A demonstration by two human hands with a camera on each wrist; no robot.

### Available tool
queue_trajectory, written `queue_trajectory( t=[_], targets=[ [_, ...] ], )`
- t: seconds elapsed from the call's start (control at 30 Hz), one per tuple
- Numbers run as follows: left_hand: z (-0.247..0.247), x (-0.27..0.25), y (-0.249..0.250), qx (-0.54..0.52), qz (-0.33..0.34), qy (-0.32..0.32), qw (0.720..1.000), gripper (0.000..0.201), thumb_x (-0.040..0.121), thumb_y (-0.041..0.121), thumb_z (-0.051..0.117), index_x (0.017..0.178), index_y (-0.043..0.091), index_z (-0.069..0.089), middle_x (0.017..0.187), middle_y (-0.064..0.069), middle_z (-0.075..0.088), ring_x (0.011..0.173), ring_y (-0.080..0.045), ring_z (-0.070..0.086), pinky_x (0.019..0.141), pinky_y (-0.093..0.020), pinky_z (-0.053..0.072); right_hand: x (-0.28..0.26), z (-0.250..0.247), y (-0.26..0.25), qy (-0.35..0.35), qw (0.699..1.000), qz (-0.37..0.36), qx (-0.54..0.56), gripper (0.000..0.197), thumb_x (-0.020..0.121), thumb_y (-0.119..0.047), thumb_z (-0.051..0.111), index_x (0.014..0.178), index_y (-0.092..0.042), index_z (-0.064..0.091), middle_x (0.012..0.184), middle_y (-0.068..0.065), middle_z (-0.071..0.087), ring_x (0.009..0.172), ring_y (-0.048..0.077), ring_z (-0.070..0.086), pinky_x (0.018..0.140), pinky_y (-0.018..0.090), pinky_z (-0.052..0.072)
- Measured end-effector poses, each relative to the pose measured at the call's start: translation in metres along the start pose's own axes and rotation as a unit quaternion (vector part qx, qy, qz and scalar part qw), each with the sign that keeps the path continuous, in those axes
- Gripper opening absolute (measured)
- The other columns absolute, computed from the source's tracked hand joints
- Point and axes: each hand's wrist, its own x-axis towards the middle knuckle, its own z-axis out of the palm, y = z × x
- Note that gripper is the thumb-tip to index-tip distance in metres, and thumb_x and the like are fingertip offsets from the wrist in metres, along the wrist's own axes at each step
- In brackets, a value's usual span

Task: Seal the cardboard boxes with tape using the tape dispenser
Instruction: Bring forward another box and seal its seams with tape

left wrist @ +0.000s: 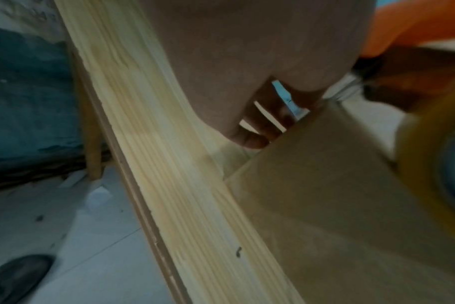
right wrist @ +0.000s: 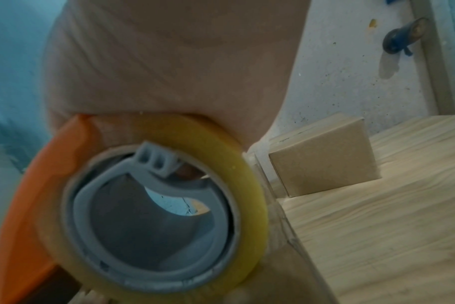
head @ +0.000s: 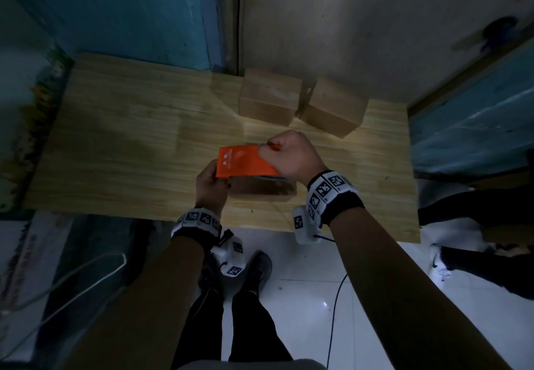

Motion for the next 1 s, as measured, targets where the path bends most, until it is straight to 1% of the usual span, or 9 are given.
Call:
queue_trajectory(
  t=[0.07,0.17,0.3,0.43,0.5,0.57,0.7,0.9,1.0],
  targets=[
    [0.002,-0.007,0.003,-0.014,0.001,-0.012,1.000,0.035,0.100,0.005,0.045,0.092,0.029,0.068,0.084,0.009,0.065,0.072,-0.001,0.059,0.060,-0.017,0.048,0.000,0.001,0.001,0.008,1.000,0.000,-0.005,0.052,0.086,-0.041,0.059,0.039,-0.022,0.044,0.038,-0.007,0.037,0.038,0.012,0.042,0.041,0.023,0.034],
    [0.008,-0.021,0.002,-0.035,-0.014,-0.015,0.999,0.030,0.104,0.009,0.038,0.094,0.022,0.063,0.086,0.011,0.062,0.075,0.002,0.057,0.064,-0.013,0.045,-0.001,0.003,0.002,0.018,1.000,-0.002,-0.014,0.053,0.088,-0.040,0.060,0.043,-0.018,0.041,0.039,-0.006,0.039,0.038,0.013,0.043,0.040,0.022,0.032],
    [0.010,-0.027,-0.006,-0.045,-0.030,-0.030,0.998,0.025,0.104,0.012,0.034,0.107,0.014,0.059,0.095,0.007,0.062,0.088,-0.007,0.055,0.077,-0.025,0.040,-0.001,0.003,0.002,0.024,0.999,-0.011,-0.023,0.052,0.088,-0.042,0.058,0.045,-0.016,0.043,0.042,-0.004,0.041,0.039,0.013,0.044,0.041,0.023,0.033],
    [0.001,-0.024,-0.016,-0.007,-0.012,-0.085,0.996,0.030,0.103,0.019,0.033,0.120,0.013,0.058,0.108,0.005,0.064,0.106,-0.016,0.056,0.087,-0.026,0.043,-0.001,0.004,0.004,0.023,0.999,-0.009,-0.034,0.051,0.087,-0.046,0.057,0.048,-0.015,0.046,0.045,-0.004,0.043,0.041,0.010,0.043,0.044,0.026,0.033],
    [-0.002,-0.023,-0.018,0.026,-0.010,-0.145,0.989,0.034,0.102,0.027,0.038,0.133,0.021,0.051,0.120,0.007,0.061,0.111,-0.010,0.055,0.094,-0.030,0.043,0.000,0.004,0.004,0.021,0.999,-0.010,-0.039,0.050,0.087,-0.047,0.056,0.049,-0.015,0.047,0.046,-0.003,0.045,0.041,0.010,0.044,0.044,0.025,0.033],
    [-0.002,-0.023,-0.013,0.092,0.007,-0.175,0.980,0.040,0.098,0.023,0.054,0.138,0.023,0.045,0.122,0.007,0.058,0.112,-0.008,0.055,0.089,-0.026,0.045,0.001,0.003,0.004,0.016,0.999,-0.013,-0.041,0.049,0.087,-0.046,0.056,0.049,-0.016,0.045,0.046,-0.001,0.043,0.042,0.012,0.044,0.045,0.027,0.033],
    [0.000,-0.027,-0.008,0.123,0.110,-0.184,0.969,0.045,0.084,0.011,0.075,0.115,0.032,0.049,0.107,0.018,0.060,0.093,0.016,0.058,0.071,-0.004,0.046,0.001,0.002,0.004,0.002,0.999,-0.007,-0.040,0.048,0.088,-0.044,0.057,0.052,-0.015,0.046,0.048,0.002,0.044,0.045,0.014,0.045,0.047,0.029,0.033],
    [-0.007,-0.007,-0.015,0.157,0.143,-0.208,0.955,0.059,0.073,0.017,0.085,0.123,0.023,0.054,0.114,0.008,0.065,0.103,-0.002,0.062,0.083,-0.022,0.054,0.002,0.000,0.004,-0.011,0.999,-0.006,-0.048,0.050,0.089,-0.043,0.057,0.048,-0.017,0.044,0.044,-0.004,0.044,0.039,0.008,0.042,0.044,0.026,0.032],
    [-0.007,0.000,-0.016,0.199,0.133,-0.203,0.950,0.071,0.064,0.025,0.090,0.124,0.025,0.053,0.116,0.008,0.064,0.104,-0.001,0.061,0.083,-0.018,0.052,0.002,0.001,0.005,-0.012,0.999,-0.005,-0.042,0.048,0.089,-0.043,0.057,0.050,-0.016,0.048,0.047,-0.001,0.047,0.041,0.009,0.045,0.045,0.026,0.034]
  ],
)
